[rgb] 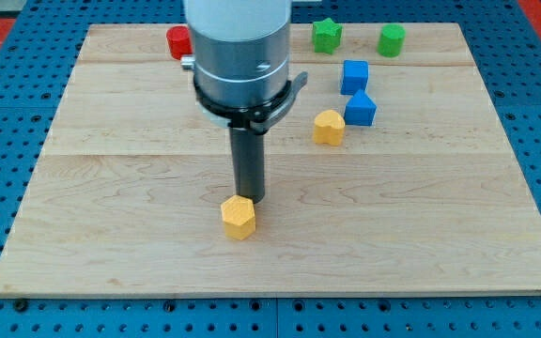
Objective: Slide your arm to the top right
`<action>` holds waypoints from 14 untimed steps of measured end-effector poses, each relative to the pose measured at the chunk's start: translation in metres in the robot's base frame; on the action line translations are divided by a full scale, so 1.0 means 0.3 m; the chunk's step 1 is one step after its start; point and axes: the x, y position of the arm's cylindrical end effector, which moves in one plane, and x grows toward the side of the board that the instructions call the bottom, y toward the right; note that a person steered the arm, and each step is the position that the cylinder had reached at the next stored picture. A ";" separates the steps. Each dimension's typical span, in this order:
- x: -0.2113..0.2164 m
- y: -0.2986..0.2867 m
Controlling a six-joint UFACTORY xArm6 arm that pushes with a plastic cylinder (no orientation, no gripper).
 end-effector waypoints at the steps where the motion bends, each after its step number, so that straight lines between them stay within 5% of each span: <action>1: -0.079 -0.001; 3: 0.106 -0.002; 4: 0.106 0.097; 5: 0.064 0.445; 11: -0.006 0.634; 14: -0.601 0.785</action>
